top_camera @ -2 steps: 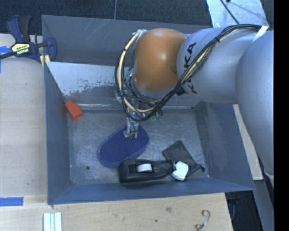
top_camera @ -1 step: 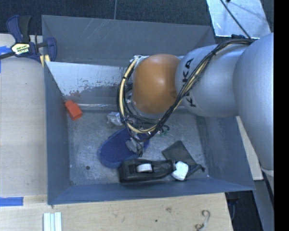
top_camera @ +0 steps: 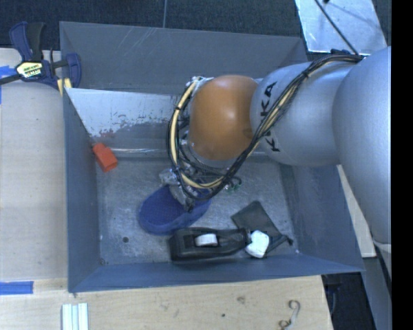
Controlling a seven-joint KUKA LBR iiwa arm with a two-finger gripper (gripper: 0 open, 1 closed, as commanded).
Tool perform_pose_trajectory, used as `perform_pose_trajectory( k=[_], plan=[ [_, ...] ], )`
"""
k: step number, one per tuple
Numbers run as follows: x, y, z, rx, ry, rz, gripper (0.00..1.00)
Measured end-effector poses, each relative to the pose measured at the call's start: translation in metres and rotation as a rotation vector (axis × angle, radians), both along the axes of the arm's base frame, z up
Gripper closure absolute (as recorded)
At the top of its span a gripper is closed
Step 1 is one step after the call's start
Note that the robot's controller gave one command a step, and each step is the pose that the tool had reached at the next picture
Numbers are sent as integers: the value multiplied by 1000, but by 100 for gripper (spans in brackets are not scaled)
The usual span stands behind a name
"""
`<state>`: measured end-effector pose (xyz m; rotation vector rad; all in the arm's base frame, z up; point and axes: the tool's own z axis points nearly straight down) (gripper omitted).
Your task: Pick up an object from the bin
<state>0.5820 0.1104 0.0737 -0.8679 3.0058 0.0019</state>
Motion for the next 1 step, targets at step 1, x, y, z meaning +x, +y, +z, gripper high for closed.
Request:
perform_pose_trajectory(
  k=[1],
  plan=[
    [-12, 1, 193, -3, 0, 41, 100]
  ],
)
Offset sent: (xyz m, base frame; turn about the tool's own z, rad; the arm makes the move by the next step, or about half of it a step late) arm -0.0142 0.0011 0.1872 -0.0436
